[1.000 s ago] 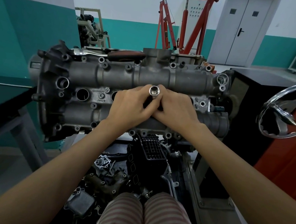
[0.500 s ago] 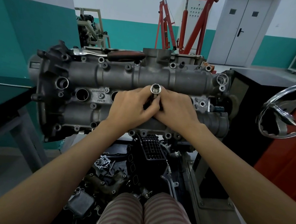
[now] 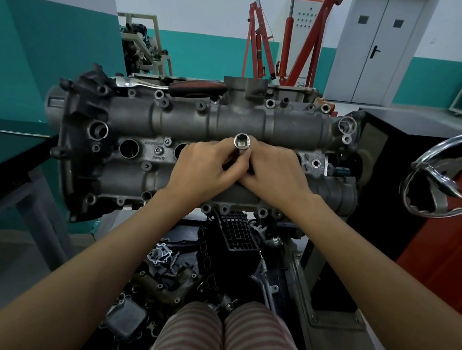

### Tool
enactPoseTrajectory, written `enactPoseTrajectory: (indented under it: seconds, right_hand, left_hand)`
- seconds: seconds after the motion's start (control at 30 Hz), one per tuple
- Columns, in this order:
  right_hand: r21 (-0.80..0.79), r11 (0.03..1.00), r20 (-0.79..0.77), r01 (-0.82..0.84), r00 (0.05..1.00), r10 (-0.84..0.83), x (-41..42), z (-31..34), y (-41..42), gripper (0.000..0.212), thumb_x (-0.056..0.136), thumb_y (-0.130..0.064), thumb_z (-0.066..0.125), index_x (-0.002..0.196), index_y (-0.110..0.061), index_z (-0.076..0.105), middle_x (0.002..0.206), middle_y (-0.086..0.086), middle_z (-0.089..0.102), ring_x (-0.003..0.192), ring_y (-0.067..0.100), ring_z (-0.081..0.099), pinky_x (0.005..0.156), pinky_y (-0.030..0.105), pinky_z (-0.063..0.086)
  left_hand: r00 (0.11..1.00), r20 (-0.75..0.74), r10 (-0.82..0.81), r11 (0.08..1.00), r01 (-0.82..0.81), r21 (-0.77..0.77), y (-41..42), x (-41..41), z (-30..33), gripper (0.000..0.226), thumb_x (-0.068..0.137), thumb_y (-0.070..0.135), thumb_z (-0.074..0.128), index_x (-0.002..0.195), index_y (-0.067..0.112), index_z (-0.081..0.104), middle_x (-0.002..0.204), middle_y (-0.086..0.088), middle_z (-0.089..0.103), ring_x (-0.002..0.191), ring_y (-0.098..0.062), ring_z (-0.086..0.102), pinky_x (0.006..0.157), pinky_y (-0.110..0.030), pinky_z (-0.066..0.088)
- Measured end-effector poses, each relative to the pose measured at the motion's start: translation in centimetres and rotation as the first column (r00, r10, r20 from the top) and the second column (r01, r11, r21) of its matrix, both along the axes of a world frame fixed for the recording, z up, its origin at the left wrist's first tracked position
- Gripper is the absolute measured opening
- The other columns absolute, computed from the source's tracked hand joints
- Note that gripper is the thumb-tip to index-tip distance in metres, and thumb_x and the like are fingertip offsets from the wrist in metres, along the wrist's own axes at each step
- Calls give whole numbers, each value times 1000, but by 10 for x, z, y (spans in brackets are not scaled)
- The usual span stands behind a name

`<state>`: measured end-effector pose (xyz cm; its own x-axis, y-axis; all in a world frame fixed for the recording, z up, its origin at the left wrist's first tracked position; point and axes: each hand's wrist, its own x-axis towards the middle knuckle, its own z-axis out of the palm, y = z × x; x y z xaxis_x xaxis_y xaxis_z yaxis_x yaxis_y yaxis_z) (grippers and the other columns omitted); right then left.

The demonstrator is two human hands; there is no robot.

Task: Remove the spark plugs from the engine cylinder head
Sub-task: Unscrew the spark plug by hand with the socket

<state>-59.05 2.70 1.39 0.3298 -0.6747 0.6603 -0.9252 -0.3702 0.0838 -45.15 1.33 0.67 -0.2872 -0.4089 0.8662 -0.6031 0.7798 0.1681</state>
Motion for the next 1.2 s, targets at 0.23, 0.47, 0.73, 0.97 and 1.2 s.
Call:
enactPoseTrajectory:
  seconds: [0.23,0.47,0.73,0.97,1.2]
  right_hand:
    - [9,999,-30,31,999,-31,-1,0,0,35,91,-38,44,85,-7,60,75,12,66,70,31,61,56,31,28]
    - [-18,1000,35,-15,999,15,2,0,3,30,86,-33,48,97,-5,51,85,7,66,68,31,61,54,28,27]
    - [1,999,-24,44,999,-44,-1,-2,-2,36,91,-38,44,88,-8,64,83,11,68,77,30,61,60,30,27]
    - [-11,999,47,-32,998,33,1,1,3,30,85,-33,49,98,-6,50,89,7,66,71,30,62,55,29,29]
    - [-20,998,-39,57,998,-58,0,-2,-1,38,90,-42,43,92,-10,64,80,10,68,75,29,62,59,29,27]
  left_hand:
    - [1000,-2,-26,1000,26,2,0,2,1,46,87,39,50,55,5,51,45,-5,49,41,-21,46,43,-26,32]
    - [999,45,13,999,-15,45,4,0,3,21,85,37,40,74,20,36,60,13,38,51,-15,42,49,-25,28]
    - [1000,-10,2,1000,-1,12,1,2,1,38,86,42,54,63,13,62,46,4,46,44,-19,50,52,-22,26]
    - [1000,25,-11,1000,11,29,2,1,1,21,85,36,43,74,18,40,62,13,39,51,-16,46,49,-25,31]
    - [998,-64,-23,1000,22,-22,0,1,0,33,85,35,61,58,19,51,49,15,33,46,-2,32,48,-20,23]
